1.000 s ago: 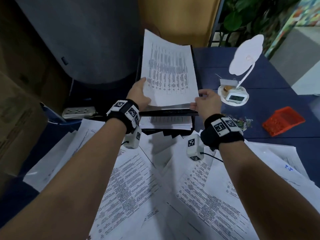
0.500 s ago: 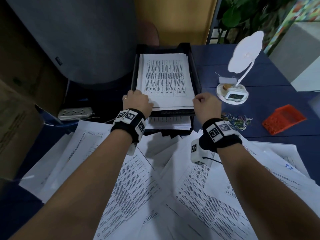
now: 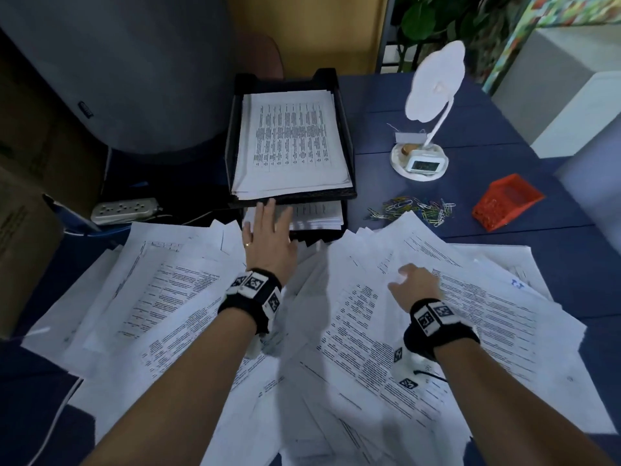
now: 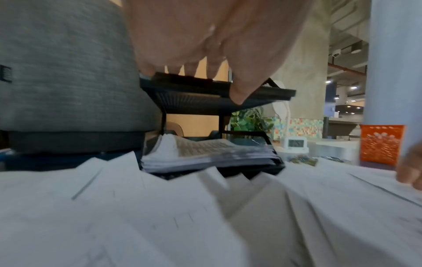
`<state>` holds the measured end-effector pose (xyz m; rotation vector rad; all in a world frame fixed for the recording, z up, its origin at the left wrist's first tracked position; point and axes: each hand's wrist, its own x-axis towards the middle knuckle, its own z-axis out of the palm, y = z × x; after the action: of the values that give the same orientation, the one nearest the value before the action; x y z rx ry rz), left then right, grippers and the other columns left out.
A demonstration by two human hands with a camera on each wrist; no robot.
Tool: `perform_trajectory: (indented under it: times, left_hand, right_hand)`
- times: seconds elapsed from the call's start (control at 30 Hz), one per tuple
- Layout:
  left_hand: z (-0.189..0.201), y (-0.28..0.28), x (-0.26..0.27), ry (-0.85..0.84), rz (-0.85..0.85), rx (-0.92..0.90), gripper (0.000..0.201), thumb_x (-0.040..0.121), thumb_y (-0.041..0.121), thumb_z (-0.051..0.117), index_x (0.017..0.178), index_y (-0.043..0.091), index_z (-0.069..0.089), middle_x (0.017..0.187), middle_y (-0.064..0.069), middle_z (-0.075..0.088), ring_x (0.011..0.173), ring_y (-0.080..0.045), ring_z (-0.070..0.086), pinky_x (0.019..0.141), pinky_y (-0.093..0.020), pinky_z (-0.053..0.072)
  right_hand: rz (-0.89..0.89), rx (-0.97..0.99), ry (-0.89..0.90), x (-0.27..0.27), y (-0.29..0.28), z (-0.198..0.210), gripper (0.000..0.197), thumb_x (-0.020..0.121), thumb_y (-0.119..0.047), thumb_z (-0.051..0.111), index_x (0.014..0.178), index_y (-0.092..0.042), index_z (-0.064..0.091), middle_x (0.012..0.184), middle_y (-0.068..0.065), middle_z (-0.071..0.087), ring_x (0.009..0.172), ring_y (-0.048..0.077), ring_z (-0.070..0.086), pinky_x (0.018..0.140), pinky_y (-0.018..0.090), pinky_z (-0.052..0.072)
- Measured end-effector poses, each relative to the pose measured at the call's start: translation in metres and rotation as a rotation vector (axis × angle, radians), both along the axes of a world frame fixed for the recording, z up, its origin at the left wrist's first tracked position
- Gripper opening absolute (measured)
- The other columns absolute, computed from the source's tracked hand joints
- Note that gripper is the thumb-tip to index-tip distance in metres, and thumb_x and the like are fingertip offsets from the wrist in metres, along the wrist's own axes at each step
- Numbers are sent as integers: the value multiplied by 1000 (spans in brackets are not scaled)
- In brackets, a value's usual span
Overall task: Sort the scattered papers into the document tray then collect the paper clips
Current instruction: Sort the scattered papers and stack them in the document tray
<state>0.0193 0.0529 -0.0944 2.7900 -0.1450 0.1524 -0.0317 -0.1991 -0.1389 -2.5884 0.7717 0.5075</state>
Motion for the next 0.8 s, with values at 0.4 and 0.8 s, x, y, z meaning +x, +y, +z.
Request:
perform_trajectory:
  times: [0.4, 0.8]
  left_hand:
    - [-49, -87, -48, 551, -357, 2, 31, 94, 22, 48, 124, 15, 53, 136, -8, 42, 125, -29, 40, 100, -35, 38]
    - [-69, -159, -7, 603, -516, 199, 80, 88, 56, 49, 149, 14, 19, 159, -1, 7, 145, -24, 4, 112, -54, 12]
  right_hand:
    - [95, -136, 217, -8, -31, -6, 84, 75, -59, 63, 143, -27, 27, 149, 12, 26, 137, 39, 24, 106, 60, 30]
    - [-57, -28, 163, -17, -66, -11, 97, 72, -61, 69, 147, -31, 16, 155, 6, 10, 140, 45, 8, 101, 68, 31]
